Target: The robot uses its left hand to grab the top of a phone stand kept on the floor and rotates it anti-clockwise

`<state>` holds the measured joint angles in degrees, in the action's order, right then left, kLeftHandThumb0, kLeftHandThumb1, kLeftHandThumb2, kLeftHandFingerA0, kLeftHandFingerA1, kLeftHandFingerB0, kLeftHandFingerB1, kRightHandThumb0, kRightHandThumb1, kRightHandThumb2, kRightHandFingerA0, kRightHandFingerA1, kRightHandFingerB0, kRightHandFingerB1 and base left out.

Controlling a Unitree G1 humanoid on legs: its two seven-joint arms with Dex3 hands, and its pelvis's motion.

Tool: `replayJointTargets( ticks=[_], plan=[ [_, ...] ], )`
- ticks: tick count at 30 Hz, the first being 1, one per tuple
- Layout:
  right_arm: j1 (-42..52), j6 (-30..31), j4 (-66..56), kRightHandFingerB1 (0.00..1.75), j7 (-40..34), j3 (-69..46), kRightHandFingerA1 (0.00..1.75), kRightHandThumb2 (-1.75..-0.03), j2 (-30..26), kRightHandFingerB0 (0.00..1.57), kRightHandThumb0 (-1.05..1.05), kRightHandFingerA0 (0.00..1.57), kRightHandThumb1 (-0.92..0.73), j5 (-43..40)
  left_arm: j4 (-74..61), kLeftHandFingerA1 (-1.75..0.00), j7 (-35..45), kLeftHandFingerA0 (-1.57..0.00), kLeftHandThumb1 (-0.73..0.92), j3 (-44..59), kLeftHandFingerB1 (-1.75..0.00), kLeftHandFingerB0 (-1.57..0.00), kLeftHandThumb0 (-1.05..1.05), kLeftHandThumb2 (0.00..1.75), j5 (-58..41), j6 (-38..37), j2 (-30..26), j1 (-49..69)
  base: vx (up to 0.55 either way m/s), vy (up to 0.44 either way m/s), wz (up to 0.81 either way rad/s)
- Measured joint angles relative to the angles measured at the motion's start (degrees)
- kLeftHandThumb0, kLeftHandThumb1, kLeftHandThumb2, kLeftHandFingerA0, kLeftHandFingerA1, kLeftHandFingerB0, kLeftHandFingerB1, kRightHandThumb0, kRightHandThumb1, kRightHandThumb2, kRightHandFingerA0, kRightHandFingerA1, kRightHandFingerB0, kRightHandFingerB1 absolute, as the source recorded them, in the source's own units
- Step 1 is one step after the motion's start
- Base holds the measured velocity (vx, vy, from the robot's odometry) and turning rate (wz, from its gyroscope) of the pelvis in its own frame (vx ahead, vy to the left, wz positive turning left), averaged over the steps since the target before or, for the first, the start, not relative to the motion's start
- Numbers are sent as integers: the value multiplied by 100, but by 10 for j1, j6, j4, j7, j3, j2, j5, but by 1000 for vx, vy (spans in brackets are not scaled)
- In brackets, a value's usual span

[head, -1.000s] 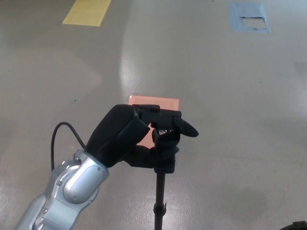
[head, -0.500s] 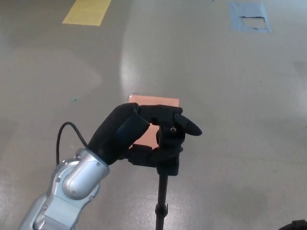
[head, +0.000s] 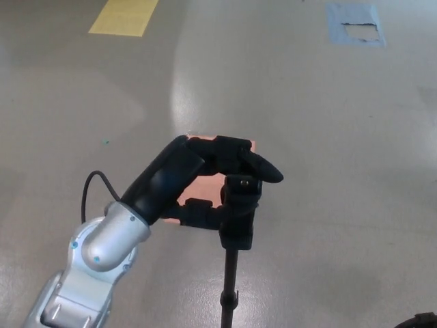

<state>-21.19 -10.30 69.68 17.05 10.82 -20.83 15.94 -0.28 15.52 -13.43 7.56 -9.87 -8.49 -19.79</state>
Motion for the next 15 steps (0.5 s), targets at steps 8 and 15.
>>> replayJointTargets(
  ticks=[8,15],
  plan=[
    [-1,0,-2,33,0,0,47,-65,0,35,-51,64,-82,0,-6,-54,18,-86,71,13,-52,-85,-10,61,-33,50,3,-8,0,0,0],
    [-4,0,-2,46,0,0,60,-93,0,30,-56,59,-68,0,-10,-56,29,-88,70,23,-52,-86,-11,61,-56,94,11,-17,0,0,0]
  ],
)
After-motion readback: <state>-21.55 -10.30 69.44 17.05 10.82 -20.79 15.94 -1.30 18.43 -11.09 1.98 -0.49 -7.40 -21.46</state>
